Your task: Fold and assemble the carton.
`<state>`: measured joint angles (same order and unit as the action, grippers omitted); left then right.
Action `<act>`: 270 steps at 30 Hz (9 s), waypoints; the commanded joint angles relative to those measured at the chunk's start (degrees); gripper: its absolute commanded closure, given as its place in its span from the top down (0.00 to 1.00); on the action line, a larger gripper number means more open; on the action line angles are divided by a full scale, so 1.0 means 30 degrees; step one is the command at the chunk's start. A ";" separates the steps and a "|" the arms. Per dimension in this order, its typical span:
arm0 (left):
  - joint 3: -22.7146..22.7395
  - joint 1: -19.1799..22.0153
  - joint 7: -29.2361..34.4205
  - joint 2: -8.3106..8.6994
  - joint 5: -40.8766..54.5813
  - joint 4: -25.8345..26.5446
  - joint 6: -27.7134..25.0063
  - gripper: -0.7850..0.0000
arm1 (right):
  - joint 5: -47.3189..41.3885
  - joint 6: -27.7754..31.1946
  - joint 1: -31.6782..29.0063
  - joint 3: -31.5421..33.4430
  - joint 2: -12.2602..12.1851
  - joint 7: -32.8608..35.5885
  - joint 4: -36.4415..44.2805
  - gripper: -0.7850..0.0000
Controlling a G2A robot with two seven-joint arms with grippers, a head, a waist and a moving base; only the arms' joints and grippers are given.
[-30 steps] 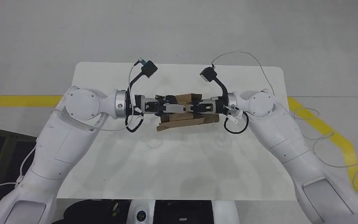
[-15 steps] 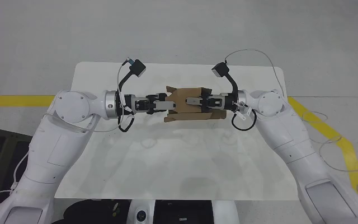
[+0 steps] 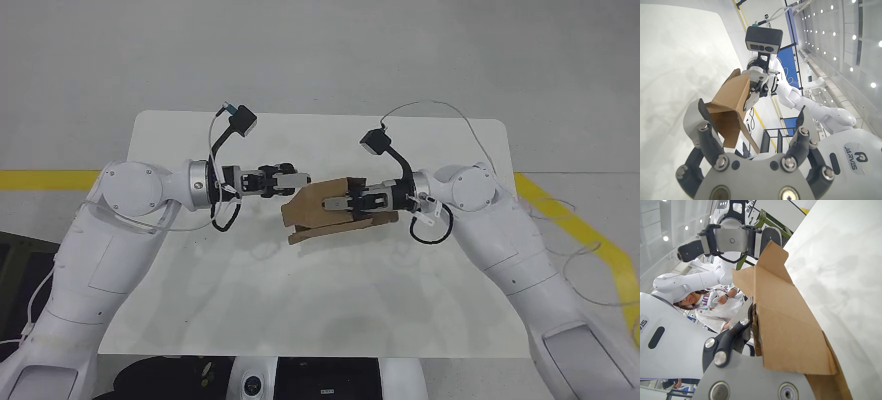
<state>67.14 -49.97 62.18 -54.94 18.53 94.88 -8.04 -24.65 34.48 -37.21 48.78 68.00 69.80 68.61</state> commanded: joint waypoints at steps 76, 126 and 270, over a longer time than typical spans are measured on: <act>-0.0648 -0.0213 0.0676 -0.0160 -0.0002 0.1027 0.0067 1.00 | 0.3367 0.0082 0.0068 0.1157 0.0816 -0.7988 0.0739 0.00; 0.1446 -0.1155 -0.3087 0.0286 -0.6071 -0.0183 0.0484 1.00 | 0.2676 -0.1327 -0.3864 0.6282 -0.0687 -0.2915 0.3639 0.00; 0.0630 -0.1806 -0.3003 -0.0005 -1.0504 0.1765 0.0094 1.00 | 0.2263 -0.0678 -0.3426 0.4190 -0.0059 -0.6265 0.3596 0.00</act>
<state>68.74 -55.35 53.20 -54.99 -13.20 100.21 -7.77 -17.71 32.57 -47.45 61.48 67.81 50.68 79.38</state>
